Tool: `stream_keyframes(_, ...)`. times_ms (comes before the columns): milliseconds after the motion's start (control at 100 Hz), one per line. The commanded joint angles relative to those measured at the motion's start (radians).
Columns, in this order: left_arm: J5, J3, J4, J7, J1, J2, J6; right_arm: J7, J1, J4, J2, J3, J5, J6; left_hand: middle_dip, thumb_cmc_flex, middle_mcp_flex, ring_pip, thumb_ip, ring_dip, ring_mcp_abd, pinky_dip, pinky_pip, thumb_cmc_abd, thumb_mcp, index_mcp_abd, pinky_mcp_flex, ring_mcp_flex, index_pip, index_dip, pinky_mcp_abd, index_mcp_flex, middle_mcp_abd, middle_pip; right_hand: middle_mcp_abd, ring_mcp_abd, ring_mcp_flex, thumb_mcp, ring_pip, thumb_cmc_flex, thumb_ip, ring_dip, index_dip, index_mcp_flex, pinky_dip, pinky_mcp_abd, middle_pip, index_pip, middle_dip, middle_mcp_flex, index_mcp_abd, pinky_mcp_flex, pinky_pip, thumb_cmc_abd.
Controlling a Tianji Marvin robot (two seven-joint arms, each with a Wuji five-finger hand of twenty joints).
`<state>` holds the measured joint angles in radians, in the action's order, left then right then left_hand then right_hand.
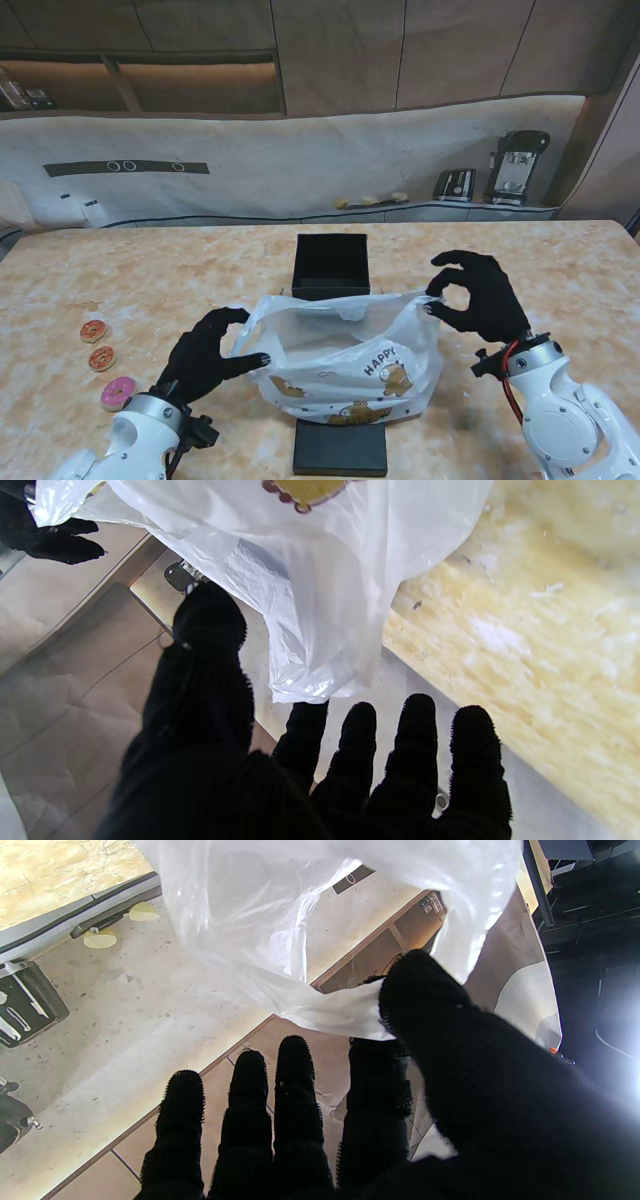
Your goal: Pack mini donuts into a plastic bag, tie the opening and put the bag into the gift box
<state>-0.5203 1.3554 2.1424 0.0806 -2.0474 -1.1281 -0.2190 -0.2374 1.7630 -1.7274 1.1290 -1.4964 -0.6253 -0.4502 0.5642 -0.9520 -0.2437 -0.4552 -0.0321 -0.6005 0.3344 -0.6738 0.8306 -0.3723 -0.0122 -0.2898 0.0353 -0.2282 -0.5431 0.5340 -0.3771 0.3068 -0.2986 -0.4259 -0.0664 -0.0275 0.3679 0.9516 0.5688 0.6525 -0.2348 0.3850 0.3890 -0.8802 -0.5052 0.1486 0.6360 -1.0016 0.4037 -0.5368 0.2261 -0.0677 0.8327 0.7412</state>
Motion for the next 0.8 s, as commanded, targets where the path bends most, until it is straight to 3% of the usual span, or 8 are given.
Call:
stream_keyframes(0, -0.023, 0.002, -0.007, -0.002, 0.004, -0.004, 0.02, 0.004, 0.011, 0.008, 0.008, 0.001, -0.001, -0.005, 0.011, -0.011, 0.002, -0.018, 0.02, 0.002, -0.023, 0.007, 0.017, 0.026, 0.015, 0.001, 0.011, 0.0, -0.029, 0.023, 0.028, -0.039, 0.0, -0.008, 0.013, 0.006, 0.011, 0.023, -0.009, 0.03, -0.006, 0.015, -0.008, -0.033, 0.009, -0.003, -0.01, -0.021, -0.013, -0.027, 0.057, 0.003, 0.012, 0.002)
stream_keyframes(40, -0.031, 0.003, -0.012, 0.002, 0.006, -0.004, 0.027, 0.002, 0.01, 0.012, 0.008, 0.001, 0.0, -0.007, 0.012, -0.01, 0.004, -0.017, 0.02, 0.004, -0.024, 0.01, 0.015, 0.027, 0.015, 0.006, 0.015, 0.005, -0.028, 0.024, 0.028, -0.043, 0.022, -0.011, 0.012, 0.006, 0.011, 0.023, -0.009, 0.031, -0.006, 0.015, -0.008, -0.033, 0.009, -0.003, -0.01, -0.021, -0.013, -0.026, 0.056, 0.003, 0.012, 0.002)
stream_keyframes(210, -0.036, 0.026, -0.016, 0.016, 0.003, -0.007, 0.041, 0.0, 0.007, 0.023, 0.009, 0.003, 0.003, -0.009, -0.022, 0.016, 0.035, 0.027, 0.016, 0.04, -0.031, 0.045, -0.024, 0.067, 0.021, 0.026, 0.033, 0.032, 0.043, -0.024, 0.029, -0.042, 0.023, 0.022, 0.012, 0.006, 0.01, 0.022, -0.009, 0.03, -0.008, 0.015, -0.008, -0.034, 0.009, -0.003, -0.009, -0.021, -0.013, -0.026, 0.057, 0.001, 0.013, -0.001)
stream_keyframes(300, -0.04, 0.06, -0.02, 0.043, -0.007, -0.012, 0.085, -0.005, 0.007, 0.022, 0.01, 0.001, 0.005, -0.014, -0.03, 0.034, 0.031, 0.037, 0.014, 0.048, -0.039, 0.051, -0.037, 0.123, 0.021, 0.035, 0.041, 0.035, 0.05, -0.034, 0.031, -0.029, 0.023, 0.026, 0.012, 0.007, 0.011, 0.022, -0.008, 0.031, -0.008, 0.015, -0.008, -0.033, 0.009, -0.003, -0.009, -0.021, -0.013, -0.027, 0.056, 0.001, 0.014, -0.001)
stream_keyframes(490, -0.073, 0.142, -0.032, 0.095, -0.022, -0.02, 0.156, -0.014, 0.012, 0.022, 0.012, -0.001, 0.005, -0.033, -0.029, -0.025, -0.003, 0.031, 0.015, 0.047, -0.05, 0.053, -0.04, 0.146, 0.009, 0.054, 0.033, 0.012, 0.02, -0.028, 0.038, 0.023, 0.035, 0.01, 0.012, 0.007, 0.012, 0.022, -0.007, 0.03, -0.008, 0.015, -0.007, -0.032, 0.009, -0.003, -0.008, -0.021, -0.013, -0.027, 0.056, -0.001, 0.015, 0.0)
stream_keyframes(690, -0.204, 0.234, -0.074, 0.072, -0.028, -0.009, 0.162, -0.012, 0.012, 0.022, 0.013, 0.001, 0.012, -0.036, -0.042, -0.11, -0.044, 0.035, 0.018, 0.055, -0.048, 0.064, -0.066, 0.102, -0.002, 0.081, 0.033, -0.012, -0.033, -0.018, 0.024, 0.108, 0.037, 0.007, 0.012, 0.006, 0.011, 0.024, -0.008, 0.032, -0.007, 0.015, -0.006, -0.031, 0.009, -0.003, -0.008, -0.022, -0.013, -0.026, 0.054, -0.001, 0.016, 0.0)
stream_keyframes(790, -0.31, 0.274, -0.071, 0.008, -0.052, 0.005, 0.092, -0.007, 0.014, 0.019, 0.012, 0.0, 0.012, -0.034, -0.063, -0.095, -0.059, 0.042, 0.018, 0.061, -0.036, 0.067, -0.099, 0.069, 0.009, 0.057, 0.028, -0.028, 0.037, -0.064, -0.001, 0.114, 0.031, 0.031, 0.012, 0.007, 0.012, 0.023, -0.007, 0.031, -0.007, 0.015, -0.006, -0.031, 0.008, -0.002, -0.008, -0.022, -0.013, -0.026, 0.053, -0.002, 0.017, -0.001)
